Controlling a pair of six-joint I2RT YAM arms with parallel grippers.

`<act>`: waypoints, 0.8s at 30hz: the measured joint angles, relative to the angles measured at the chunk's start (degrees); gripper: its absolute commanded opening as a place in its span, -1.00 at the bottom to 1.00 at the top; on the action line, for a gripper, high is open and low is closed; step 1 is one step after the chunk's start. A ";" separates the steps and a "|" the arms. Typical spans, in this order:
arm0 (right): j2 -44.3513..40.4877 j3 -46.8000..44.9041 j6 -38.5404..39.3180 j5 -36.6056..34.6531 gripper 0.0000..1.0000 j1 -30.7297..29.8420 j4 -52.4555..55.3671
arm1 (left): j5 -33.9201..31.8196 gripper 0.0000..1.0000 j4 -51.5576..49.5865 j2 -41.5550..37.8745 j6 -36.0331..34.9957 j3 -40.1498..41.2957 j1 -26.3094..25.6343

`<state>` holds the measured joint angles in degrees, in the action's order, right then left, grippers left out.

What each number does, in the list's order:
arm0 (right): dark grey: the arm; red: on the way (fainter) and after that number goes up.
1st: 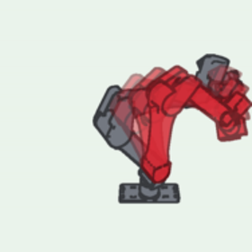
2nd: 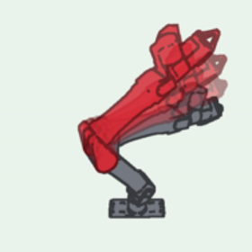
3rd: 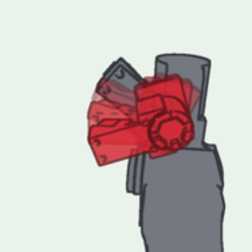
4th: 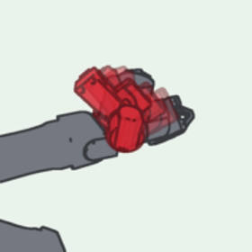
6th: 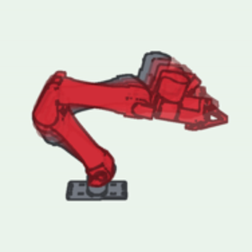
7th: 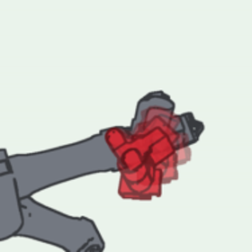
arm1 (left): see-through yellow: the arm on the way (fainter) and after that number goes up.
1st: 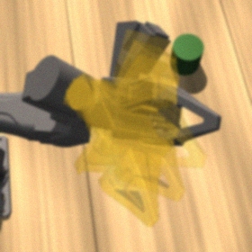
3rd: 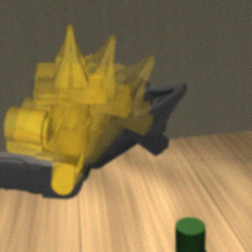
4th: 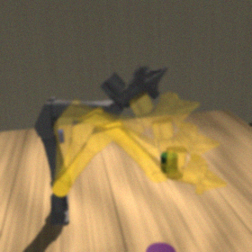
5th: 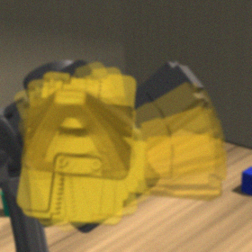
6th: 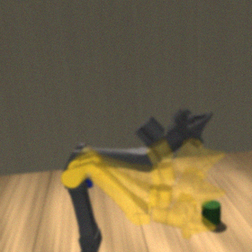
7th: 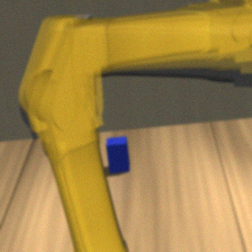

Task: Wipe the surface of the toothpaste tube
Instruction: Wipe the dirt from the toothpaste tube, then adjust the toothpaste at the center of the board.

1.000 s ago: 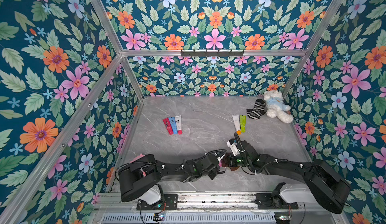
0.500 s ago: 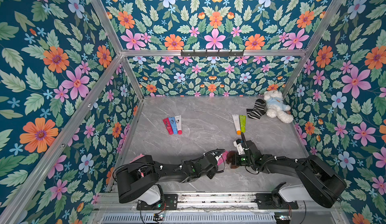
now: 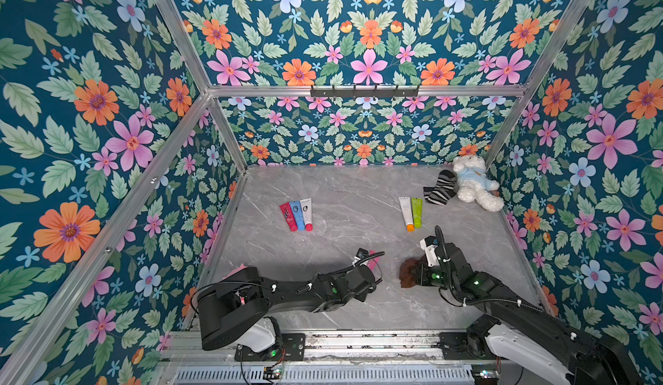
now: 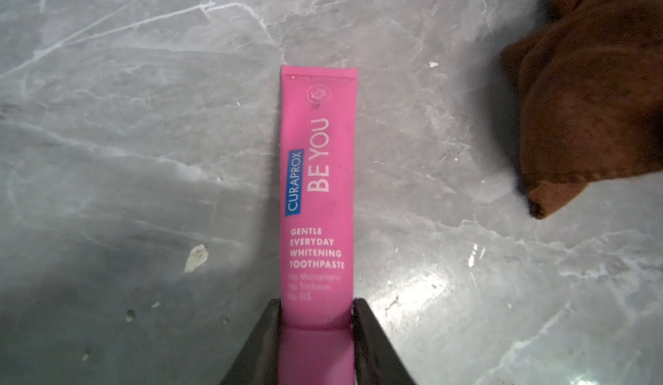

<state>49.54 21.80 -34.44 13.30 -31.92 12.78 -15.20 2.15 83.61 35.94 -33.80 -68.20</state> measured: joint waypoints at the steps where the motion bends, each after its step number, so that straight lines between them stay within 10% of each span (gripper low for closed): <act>1: -1.22 -0.22 0.04 0.00 -1.00 0.00 1.42 | 0.70 0.27 0.04 -0.26 0.98 -0.02 -0.17; 11: -6.75 -1.77 0.39 0.92 -1.00 0.00 6.58 | 8.33 0.18 2.25 -4.55 3.02 -1.25 0.59; 24: -8.35 -2.75 0.42 2.60 -1.00 0.00 6.67 | 24.33 -0.17 6.95 -0.68 2.75 0.98 17.49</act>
<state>41.19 19.05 -34.02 15.90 -31.92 19.44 9.13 9.10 82.94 38.70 -32.82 -50.72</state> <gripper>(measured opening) 0.074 0.418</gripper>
